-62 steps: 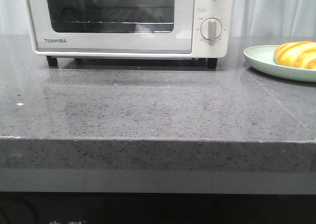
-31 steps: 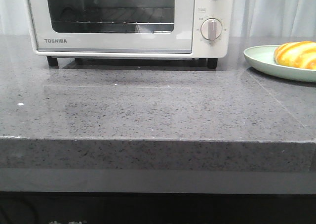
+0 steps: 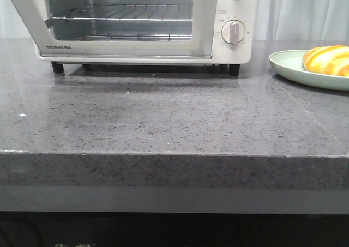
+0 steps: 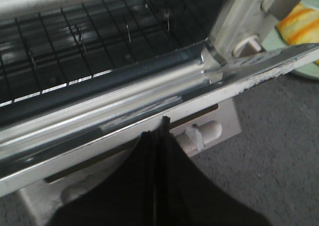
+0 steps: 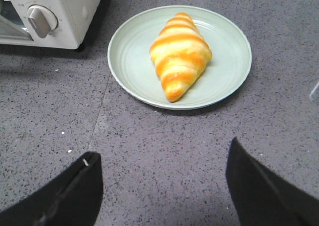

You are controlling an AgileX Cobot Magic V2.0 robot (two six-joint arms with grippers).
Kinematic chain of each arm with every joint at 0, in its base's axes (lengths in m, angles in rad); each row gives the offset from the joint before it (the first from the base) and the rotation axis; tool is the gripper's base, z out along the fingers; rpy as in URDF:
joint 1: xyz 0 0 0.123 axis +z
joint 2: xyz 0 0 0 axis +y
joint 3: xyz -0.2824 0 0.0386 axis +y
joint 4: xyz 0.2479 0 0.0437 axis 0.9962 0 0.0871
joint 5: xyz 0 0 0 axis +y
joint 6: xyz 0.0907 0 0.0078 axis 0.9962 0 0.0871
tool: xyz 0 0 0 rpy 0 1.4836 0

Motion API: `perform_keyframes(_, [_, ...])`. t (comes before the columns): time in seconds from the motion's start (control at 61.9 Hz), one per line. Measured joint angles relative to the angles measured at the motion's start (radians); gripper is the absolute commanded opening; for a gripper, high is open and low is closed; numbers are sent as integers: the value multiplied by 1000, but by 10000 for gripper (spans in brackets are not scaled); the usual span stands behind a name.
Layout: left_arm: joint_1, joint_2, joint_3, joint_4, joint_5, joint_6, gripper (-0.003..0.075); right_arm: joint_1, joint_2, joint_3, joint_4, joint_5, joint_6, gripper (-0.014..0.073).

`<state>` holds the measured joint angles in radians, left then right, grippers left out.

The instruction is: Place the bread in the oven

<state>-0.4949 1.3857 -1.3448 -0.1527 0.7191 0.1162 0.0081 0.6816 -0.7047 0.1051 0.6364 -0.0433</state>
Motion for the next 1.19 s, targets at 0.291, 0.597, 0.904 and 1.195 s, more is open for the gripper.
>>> perform_keyframes(0.291, [0,-197,62,41,148,-22,-18,0,0,0,-2,10,0,540])
perform_keyframes(0.597, [0,-507,306,217,131,-151,-18,0,0,0,-4,37,0,540])
perform_keyframes(0.904, [0,-762,470,219,145,-157,-18,0,0,0,-6,64,0,540])
perform_keyframes(1.195, [0,-799,494,219,148,-157,-18,0,24,-43,-8,94,17,540])
